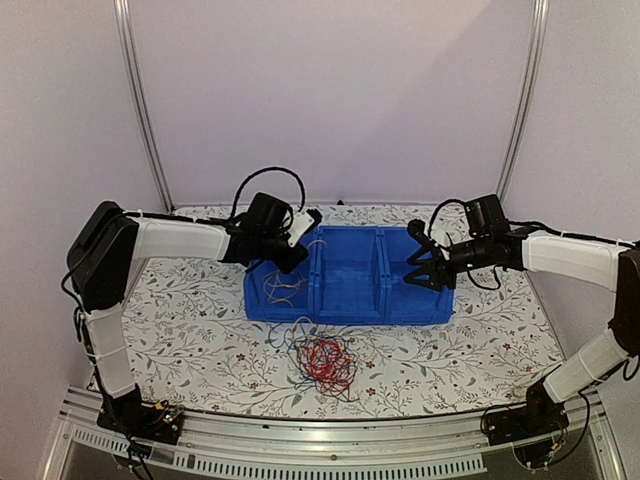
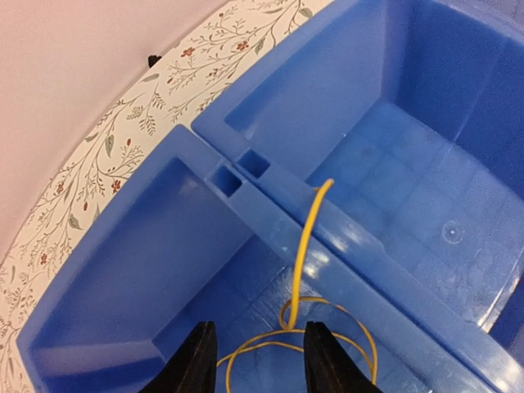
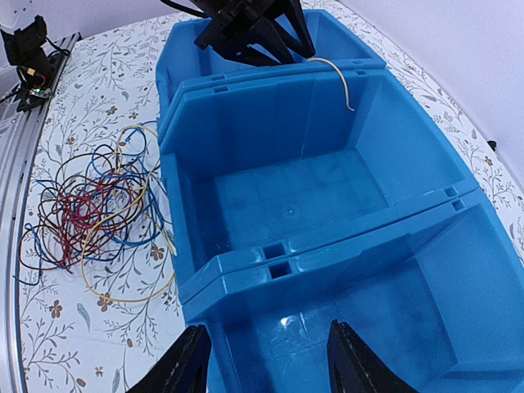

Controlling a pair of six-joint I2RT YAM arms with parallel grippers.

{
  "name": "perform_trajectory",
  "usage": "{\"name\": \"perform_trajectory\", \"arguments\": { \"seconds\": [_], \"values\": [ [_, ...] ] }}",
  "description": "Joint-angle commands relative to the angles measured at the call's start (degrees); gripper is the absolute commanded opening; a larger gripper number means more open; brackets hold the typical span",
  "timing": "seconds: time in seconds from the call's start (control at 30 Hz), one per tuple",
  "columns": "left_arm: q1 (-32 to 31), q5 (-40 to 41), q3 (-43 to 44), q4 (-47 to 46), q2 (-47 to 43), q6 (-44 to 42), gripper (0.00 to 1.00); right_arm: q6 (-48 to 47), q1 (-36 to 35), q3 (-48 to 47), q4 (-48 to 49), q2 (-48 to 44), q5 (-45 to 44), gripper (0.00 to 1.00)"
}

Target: Untangle the cables

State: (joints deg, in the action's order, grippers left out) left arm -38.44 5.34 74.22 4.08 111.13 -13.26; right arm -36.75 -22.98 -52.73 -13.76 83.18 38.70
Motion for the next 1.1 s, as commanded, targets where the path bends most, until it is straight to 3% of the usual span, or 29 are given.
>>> {"name": "perform_trajectory", "arguments": {
  "seconds": [0.0,0.17,0.37,0.67,0.87,1.07],
  "values": [
    [0.51,-2.45,1.29,-4.16,1.63,-1.71,0.31,-0.34,-0.31,-1.50,-0.91,1.32,0.06,0.53],
    [0.55,-3.12,0.30,-7.32,1.68,-3.28,0.00,-0.42,-0.31,-1.59,-0.96,2.11,-0.22,0.53],
    [0.61,-1.42,-3.95,-10.51,-3.48,-3.28,0.00,-0.59,-0.36,-1.72,-1.05,2.64,-0.33,0.53],
    [0.70,7.87,-11.70,-10.90,-17.40,4.90,0.00,-0.93,-0.48,-2.11,-1.62,3.35,-0.28,0.53],
    [0.72,10.31,-8.51,-0.36,-13.44,12.07,0.00,-1.13,-0.79,-2.27,-1.82,3.40,-0.62,0.53],
    [0.69,10.16,-6.30,3.71,-8.68,17.54,0.00,-1.30,-0.79,-2.20,-1.93,2.83,-0.73,0.53]
  ]
}}
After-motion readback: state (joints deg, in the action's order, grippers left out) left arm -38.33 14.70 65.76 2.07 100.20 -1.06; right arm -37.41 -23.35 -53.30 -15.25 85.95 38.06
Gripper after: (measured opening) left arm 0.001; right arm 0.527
